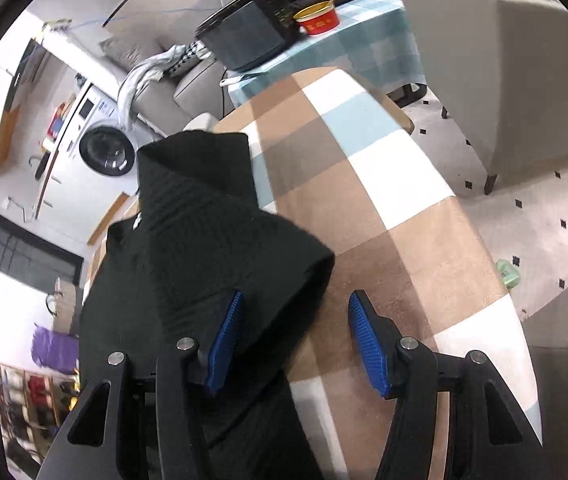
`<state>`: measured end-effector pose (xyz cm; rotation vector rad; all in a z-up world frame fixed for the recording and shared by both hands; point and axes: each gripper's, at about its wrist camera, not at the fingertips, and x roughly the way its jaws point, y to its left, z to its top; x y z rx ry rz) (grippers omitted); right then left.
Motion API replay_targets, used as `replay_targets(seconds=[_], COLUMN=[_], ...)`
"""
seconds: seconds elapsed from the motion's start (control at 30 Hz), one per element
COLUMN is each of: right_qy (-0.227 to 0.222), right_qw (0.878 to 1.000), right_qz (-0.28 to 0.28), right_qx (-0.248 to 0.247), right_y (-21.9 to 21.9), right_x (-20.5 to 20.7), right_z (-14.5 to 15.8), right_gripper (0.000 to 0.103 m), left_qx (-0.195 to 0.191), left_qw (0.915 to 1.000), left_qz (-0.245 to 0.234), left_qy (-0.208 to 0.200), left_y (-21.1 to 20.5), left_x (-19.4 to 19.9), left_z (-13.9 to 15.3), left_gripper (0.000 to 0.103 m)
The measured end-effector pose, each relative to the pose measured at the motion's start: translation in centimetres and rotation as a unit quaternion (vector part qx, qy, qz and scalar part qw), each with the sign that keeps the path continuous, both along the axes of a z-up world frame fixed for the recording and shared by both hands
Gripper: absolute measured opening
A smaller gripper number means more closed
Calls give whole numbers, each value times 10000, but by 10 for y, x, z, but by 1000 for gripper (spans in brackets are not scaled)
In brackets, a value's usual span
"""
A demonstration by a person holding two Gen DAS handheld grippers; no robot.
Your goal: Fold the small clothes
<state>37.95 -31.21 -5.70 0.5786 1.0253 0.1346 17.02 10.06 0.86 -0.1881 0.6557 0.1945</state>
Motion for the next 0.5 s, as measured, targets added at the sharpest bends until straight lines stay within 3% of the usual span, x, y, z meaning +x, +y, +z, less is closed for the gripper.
replay_targets(seconds=[0.1, 0.13, 0.17, 0.2, 0.27, 0.37, 0.5], right_qy=[-117, -187, -267, -303, -434, -755, -1106], right_qw=[9998, 9996, 9992, 9991, 9987, 9971, 9892], right_qz=[-120, -95, -68, -34, 51, 33, -651], right_qx=[139, 203, 274, 310, 278, -47, -710], right_y=[-8, -8, -8, -8, -4, -5, -48], right_x=[4, 6, 7, 8, 7, -1, -18], right_z=[-1, -1, 0, 0, 3, 21, 65], right_gripper=[56, 50, 36, 31, 5, 4, 4], left_qx=[17, 9, 13, 36, 76, 77, 39], left_qw=[10000, 10000, 10000, 10000, 9999, 9999, 10000], left_qz=[-25, -53, -69, -79, -86, -69, -28], left_qy=[-5, -14, -12, -12, -37, -74, -72], left_y=[1, 0, 0, -1, -1, -1, 0], left_x=[2, 2, 3, 4, 4, 2, 1], left_z=[0, 0, 0, 0, 2, 4, 4], left_gripper=[102, 102, 102, 102, 102, 102, 102])
